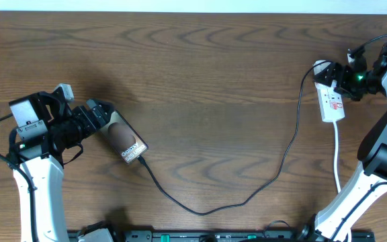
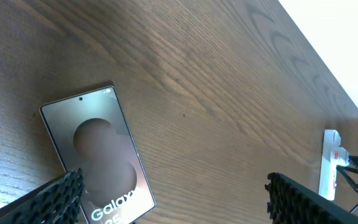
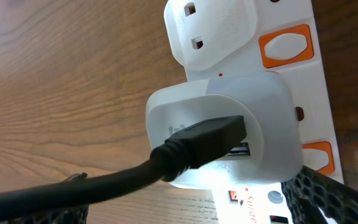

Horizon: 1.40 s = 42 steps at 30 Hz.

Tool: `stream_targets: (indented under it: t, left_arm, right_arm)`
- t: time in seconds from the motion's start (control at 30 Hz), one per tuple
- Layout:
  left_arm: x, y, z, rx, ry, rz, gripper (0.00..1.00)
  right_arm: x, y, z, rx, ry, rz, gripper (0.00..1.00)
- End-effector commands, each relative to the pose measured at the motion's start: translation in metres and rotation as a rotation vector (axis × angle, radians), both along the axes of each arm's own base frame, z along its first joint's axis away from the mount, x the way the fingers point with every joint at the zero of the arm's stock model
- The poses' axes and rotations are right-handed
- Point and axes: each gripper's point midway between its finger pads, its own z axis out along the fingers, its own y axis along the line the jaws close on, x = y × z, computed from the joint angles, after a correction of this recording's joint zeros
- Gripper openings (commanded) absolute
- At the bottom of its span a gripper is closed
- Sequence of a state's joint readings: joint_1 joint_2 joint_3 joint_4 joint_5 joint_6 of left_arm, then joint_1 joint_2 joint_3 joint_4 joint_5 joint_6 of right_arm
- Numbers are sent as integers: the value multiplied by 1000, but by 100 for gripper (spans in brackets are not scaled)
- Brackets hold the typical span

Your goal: Plug charger to phone and switch on socket

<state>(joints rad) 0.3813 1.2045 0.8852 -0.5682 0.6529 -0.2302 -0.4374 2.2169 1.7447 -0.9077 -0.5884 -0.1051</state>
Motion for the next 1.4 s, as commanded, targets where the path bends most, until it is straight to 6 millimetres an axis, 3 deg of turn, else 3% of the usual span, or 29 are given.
stream_targets:
  t: [0.0, 0.37, 0.73, 1.1, 1.37]
  left_arm:
    - [1, -2, 1, 7, -10, -22, 92]
    - [1, -2, 1, 7, -10, -22, 92]
    - [1, -2, 1, 6, -10, -22, 92]
    - [0, -2, 0, 5, -5, -22, 92]
    - [-2, -3, -1, 13, -3, -35, 92]
  right_arm:
    - [7, -6, 9, 5, -19, -14, 99]
    - [10, -19, 33, -12, -28, -33, 99]
    - [8, -21, 24, -50, -5, -32, 100]
    - [12, 0, 15, -95, 15, 18, 99]
    - [11, -1, 11, -128, 40, 4, 99]
